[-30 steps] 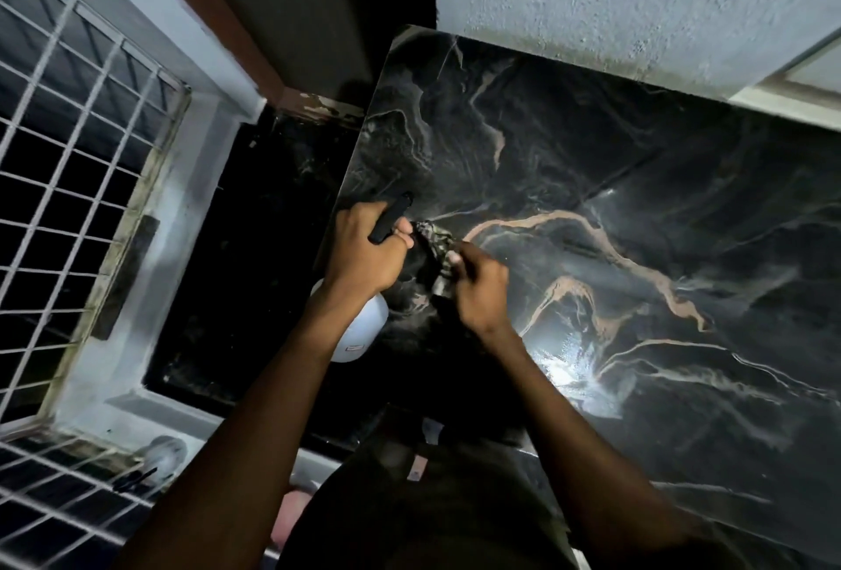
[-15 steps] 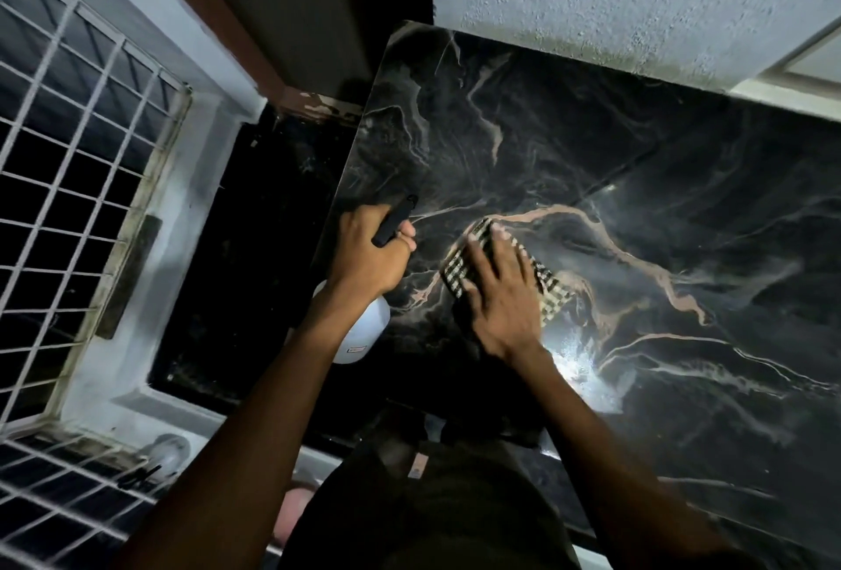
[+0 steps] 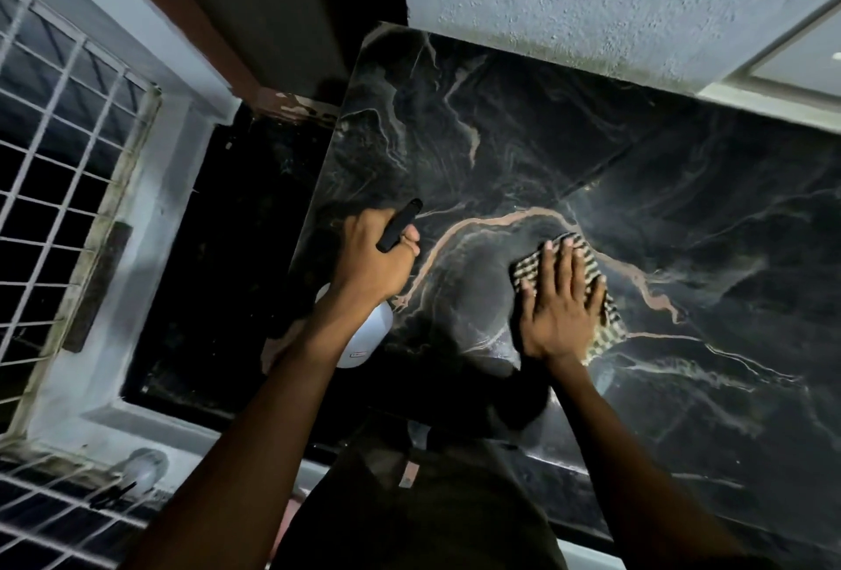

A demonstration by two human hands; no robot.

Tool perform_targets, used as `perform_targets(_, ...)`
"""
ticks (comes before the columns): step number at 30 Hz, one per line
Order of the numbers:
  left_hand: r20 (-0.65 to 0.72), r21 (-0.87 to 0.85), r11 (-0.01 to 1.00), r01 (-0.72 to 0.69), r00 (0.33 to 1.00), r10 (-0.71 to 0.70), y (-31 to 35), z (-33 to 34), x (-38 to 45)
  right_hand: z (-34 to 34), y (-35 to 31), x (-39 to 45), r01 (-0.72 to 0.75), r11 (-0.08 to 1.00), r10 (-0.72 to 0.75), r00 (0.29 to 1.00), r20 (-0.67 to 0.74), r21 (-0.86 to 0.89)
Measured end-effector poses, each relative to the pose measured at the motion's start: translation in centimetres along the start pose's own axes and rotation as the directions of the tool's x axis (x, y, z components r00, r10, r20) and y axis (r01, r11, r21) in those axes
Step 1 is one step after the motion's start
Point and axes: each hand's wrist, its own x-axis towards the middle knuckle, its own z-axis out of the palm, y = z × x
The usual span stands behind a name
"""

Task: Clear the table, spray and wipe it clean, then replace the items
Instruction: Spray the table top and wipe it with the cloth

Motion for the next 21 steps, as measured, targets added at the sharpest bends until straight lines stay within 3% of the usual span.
perform_targets(3,-0.036,-0.013,1.000,0.010,0.999,-0.010,-0.3,-0.7,0.1,-0.6,-3.9,3.9,-0.138,0.989,0.139,0.990,0.000,0.053)
perform_targets(5,-0.057,-0.005,1.000,0.012,0.998,-0.013,-0.8,-1.3,0.2,-0.8,-7.3,6.2,-0.104,0.993,0.105,0.995,-0.003,0.061)
perform_targets(9,-0.108,0.031,0.999,0.025,0.994,-0.022,-1.9,-2.8,-0.1,0.5,-14.8,5.8,0.247,0.969,-0.247,0.969,-0.002,0.027)
perform_targets(12,-0.126,0.052,0.998,0.021,0.992,-0.014,-2.6,-3.6,-0.6,2.6,-17.6,1.5,0.548,0.837,-0.547,0.835,0.049,0.007)
perform_targets(16,-0.096,0.062,0.997,0.040,0.995,-0.034,-3.6,-4.0,-0.7,3.8,-13.4,-4.1,0.716,0.697,-0.716,0.693,0.082,0.033)
perform_targets(18,-0.087,0.072,0.994,0.080,0.994,-0.074,-4.2,-4.1,-0.7,3.4,-9.5,-4.9,0.694,0.720,-0.690,0.714,0.118,0.013)
perform_targets(21,-0.094,0.054,0.992,0.116,0.989,-0.110,-4.9,-4.4,-0.9,1.8,-4.9,-2.0,0.596,0.798,-0.585,0.802,0.122,-0.089)
